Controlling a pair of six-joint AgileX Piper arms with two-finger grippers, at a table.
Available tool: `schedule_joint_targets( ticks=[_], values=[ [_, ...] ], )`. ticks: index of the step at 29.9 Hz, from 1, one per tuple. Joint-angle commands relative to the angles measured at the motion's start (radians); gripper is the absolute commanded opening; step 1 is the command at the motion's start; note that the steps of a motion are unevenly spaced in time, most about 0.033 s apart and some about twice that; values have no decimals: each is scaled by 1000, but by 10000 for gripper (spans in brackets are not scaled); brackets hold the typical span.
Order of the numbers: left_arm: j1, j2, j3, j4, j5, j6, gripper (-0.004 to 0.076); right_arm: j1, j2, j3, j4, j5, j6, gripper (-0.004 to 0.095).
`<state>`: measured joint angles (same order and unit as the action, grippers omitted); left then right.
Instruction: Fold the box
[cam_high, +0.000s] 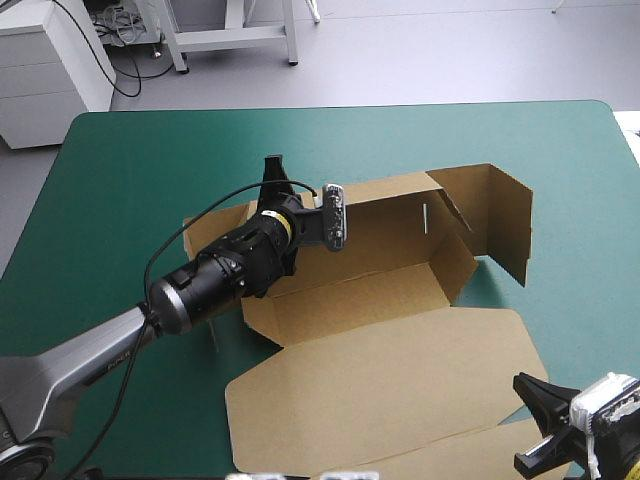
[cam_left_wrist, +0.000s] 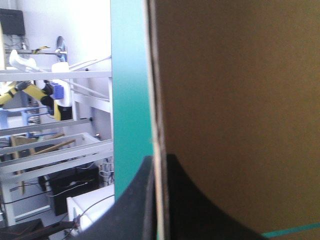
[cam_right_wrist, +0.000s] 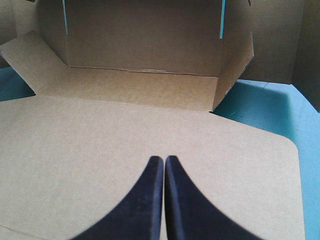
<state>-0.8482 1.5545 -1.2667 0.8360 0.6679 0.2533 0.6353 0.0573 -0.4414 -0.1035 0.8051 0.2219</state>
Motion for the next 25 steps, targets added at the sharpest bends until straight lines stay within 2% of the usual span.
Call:
schedule_joint_targets(
  ticks=[1,6,10,15,18,25],
  values=[
    [-57,-54,44,185,-88,-158,-8,-2,18,-22,-21,-72,0,-12],
    [-114,-108,134,443,-176,-389,-8,-2,18,-15,-145,-71,103,-11],
    [-111,-127,161,476,-198,-396,-8,-2,19,-11,-241,-71,188,-11],
    [-111,-127,161,563,-214,-389,-8,-2,55,-11,-261,-66,206,-6],
    [-100,-127,161,572,-256,-389,-8,-2,102,-11,-266,-64,206,72],
    [-19,-92,161,498,-298,-412,-8,-2,226,-11,-283,-62,206,375]
  ],
)
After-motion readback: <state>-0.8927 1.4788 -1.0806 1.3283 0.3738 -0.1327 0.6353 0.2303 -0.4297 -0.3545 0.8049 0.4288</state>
